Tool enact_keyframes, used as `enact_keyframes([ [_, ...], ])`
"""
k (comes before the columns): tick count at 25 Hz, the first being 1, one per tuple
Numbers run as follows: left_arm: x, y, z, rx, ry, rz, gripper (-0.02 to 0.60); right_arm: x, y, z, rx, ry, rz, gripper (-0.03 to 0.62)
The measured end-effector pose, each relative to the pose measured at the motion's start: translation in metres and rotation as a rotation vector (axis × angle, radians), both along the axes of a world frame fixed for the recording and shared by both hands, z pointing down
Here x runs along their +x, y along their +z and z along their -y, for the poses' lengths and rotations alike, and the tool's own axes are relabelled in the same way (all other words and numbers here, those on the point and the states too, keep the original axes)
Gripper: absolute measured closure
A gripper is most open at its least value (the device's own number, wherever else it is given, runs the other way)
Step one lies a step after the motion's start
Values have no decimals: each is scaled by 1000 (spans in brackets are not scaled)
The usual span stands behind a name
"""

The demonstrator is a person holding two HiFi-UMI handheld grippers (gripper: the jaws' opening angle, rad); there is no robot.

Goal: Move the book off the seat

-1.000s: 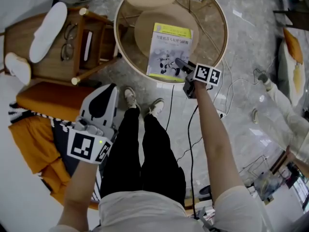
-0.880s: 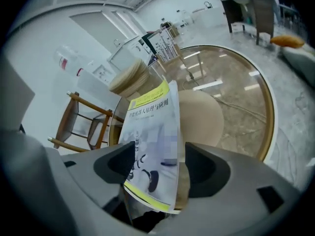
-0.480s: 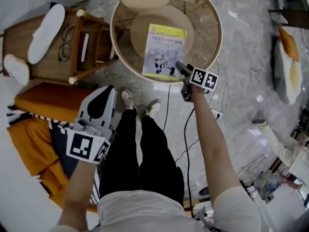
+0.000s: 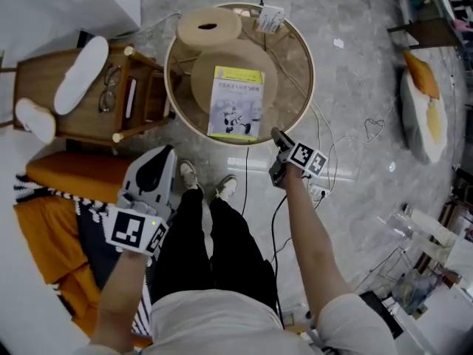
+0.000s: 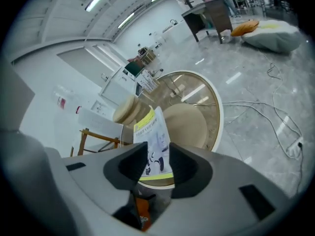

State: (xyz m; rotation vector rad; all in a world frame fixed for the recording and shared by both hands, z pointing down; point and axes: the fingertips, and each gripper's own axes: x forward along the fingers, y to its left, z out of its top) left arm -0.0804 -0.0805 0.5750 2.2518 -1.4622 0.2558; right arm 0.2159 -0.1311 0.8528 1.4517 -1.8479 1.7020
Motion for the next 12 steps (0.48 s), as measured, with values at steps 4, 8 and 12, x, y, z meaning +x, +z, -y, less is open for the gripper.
enact_keyframes([
  [4,5,-32,-6,38,-2,16,565,15,-42,-1,65,68,18,551],
  [8,13,-56,-10,74,0,30,565,14,-79,5,113,55,53,571],
  [12,17,-81,-14,109,-3,42,565,16,-115,7,155,53,83,571],
])
